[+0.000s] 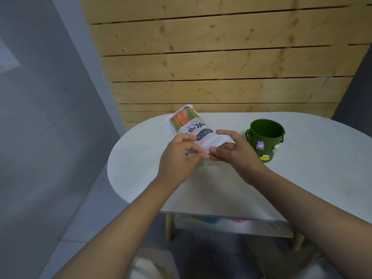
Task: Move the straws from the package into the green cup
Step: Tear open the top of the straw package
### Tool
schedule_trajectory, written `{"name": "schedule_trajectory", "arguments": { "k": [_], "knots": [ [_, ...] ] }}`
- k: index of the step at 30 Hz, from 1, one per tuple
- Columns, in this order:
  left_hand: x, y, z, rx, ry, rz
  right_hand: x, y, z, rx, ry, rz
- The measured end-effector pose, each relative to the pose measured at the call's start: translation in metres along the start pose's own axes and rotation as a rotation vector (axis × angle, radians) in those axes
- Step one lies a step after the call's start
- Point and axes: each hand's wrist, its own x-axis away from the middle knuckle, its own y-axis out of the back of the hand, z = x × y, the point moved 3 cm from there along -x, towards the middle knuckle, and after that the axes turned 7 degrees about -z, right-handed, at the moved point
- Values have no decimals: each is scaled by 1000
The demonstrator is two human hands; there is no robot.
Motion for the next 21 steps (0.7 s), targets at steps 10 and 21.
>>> {"name": "schedule_trajectory", "arguments": {
  "k": [10, 21],
  "knots": [
    [0, 1, -6, -107, -105, -41, 3, -4, 4, 22, 25, -10],
    [-4, -4, -3, -112, -34, -63, 3, -12, -5, 152, 80, -169]
  ]
}}
